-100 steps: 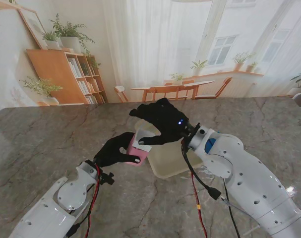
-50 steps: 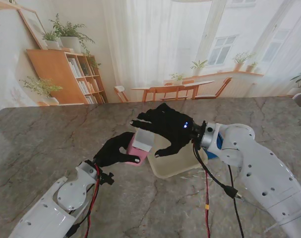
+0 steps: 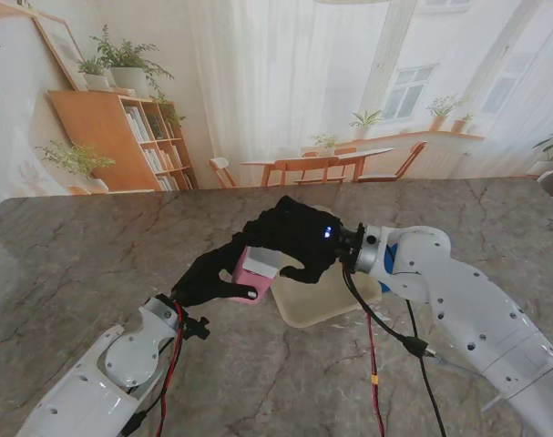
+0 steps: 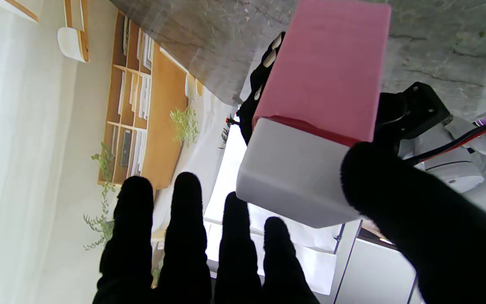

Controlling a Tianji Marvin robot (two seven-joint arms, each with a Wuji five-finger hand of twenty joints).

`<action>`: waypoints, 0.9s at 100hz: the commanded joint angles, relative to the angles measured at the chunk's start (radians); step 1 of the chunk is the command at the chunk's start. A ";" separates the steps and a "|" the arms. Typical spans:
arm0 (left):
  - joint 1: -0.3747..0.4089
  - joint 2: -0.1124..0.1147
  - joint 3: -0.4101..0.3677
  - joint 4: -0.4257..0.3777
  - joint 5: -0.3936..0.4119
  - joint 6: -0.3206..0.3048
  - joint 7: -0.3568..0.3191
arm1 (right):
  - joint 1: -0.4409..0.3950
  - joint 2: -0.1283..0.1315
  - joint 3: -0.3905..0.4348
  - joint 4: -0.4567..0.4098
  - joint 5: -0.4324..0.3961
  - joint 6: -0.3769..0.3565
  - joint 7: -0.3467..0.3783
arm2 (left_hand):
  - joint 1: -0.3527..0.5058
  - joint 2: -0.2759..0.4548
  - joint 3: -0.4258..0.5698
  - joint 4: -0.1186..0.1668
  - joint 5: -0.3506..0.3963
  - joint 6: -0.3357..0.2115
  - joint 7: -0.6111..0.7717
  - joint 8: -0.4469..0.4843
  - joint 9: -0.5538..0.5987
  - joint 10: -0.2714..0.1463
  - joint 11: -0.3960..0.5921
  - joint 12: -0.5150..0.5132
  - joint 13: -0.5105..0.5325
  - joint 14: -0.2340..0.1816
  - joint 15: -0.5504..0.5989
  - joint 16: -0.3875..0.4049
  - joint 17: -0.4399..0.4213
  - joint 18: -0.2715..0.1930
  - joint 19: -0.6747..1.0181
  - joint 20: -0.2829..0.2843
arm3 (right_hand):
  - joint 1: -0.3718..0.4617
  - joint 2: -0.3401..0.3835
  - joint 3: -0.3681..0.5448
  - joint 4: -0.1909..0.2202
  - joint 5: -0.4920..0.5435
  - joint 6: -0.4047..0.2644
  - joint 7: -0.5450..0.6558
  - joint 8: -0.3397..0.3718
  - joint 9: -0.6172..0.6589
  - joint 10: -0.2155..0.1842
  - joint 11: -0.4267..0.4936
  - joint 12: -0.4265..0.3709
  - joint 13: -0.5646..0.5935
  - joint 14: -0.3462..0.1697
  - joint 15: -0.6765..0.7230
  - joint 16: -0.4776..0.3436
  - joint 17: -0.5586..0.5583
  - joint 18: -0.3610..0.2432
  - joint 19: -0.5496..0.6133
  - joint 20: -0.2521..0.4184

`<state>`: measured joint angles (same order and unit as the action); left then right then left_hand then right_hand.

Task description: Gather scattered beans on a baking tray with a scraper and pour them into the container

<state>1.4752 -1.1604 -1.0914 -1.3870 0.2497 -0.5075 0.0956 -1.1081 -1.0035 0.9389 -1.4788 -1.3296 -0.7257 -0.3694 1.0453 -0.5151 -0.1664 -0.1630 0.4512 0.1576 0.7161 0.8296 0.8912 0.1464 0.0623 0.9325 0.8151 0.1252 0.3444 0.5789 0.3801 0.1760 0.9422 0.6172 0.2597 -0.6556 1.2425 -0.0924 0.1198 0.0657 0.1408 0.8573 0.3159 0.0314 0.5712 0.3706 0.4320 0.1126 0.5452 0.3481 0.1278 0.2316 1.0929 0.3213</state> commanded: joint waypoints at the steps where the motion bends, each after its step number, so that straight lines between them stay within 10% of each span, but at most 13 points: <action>1: 0.005 -0.004 0.002 -0.006 -0.001 -0.002 0.004 | 0.012 0.001 -0.008 0.015 -0.005 0.003 -0.006 | 0.245 0.213 0.182 0.120 0.127 -0.217 0.215 0.072 0.155 -0.182 0.168 0.069 0.031 -0.041 0.037 0.018 0.006 -0.007 0.026 0.033 | 0.006 -0.024 0.046 -0.033 -0.037 -0.051 0.069 0.094 0.046 -0.053 0.036 0.024 0.046 -0.036 0.014 0.014 0.027 -0.024 0.005 0.018; 38: 0.008 -0.005 0.001 -0.009 0.004 -0.003 0.012 | 0.026 -0.004 -0.044 0.042 -0.002 0.028 -0.064 | 0.245 0.215 0.183 0.120 0.125 -0.217 0.214 0.073 0.154 -0.183 0.168 0.070 0.030 -0.042 0.037 0.018 0.006 -0.008 0.027 0.033 | -0.018 0.005 0.024 -0.044 0.207 -0.360 0.178 0.224 0.301 -0.253 0.174 0.142 0.257 -0.189 0.116 0.060 0.142 -0.042 -0.002 0.014; 74: 0.009 -0.006 0.000 -0.009 0.011 -0.007 0.020 | 0.019 -0.027 -0.074 0.052 0.058 0.112 -0.061 | 0.245 0.214 0.182 0.120 0.124 -0.216 0.214 0.073 0.153 -0.183 0.169 0.071 0.030 -0.041 0.038 0.019 0.006 -0.007 0.028 0.033 | -0.087 0.179 -0.133 -0.036 0.361 -0.372 0.167 0.213 0.503 -0.353 0.392 0.316 0.406 -0.295 0.354 0.153 0.241 -0.059 0.016 0.012; 90: 0.009 -0.006 0.000 -0.008 0.015 -0.009 0.025 | 0.009 -0.040 -0.082 0.048 0.092 0.155 -0.054 | 0.245 0.215 0.182 0.120 0.124 -0.216 0.214 0.073 0.153 -0.183 0.169 0.071 0.030 -0.042 0.038 0.019 0.005 -0.008 0.028 0.033 | -0.092 0.227 -0.190 -0.026 0.386 -0.351 0.321 0.096 0.661 -0.421 0.487 0.392 0.531 -0.369 0.494 0.224 0.343 -0.088 0.049 0.004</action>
<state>1.4837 -1.1609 -1.0930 -1.3891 0.2630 -0.5101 0.1126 -1.0900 -1.0336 0.8639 -1.4278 -1.2383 -0.5777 -0.4395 1.0453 -0.5151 -0.1664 -0.1631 0.4519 0.1576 0.7161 0.8288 0.8914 0.1465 0.0623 0.9331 0.8151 0.1252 0.3444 0.5791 0.3801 0.1760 0.9423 0.6172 0.0653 -0.5538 0.9596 -0.1436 0.4839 -0.2112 0.3441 1.0186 0.8509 -0.1177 0.8588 0.6712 0.9201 -0.1861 0.9885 0.5376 0.4426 0.1651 1.1153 0.3216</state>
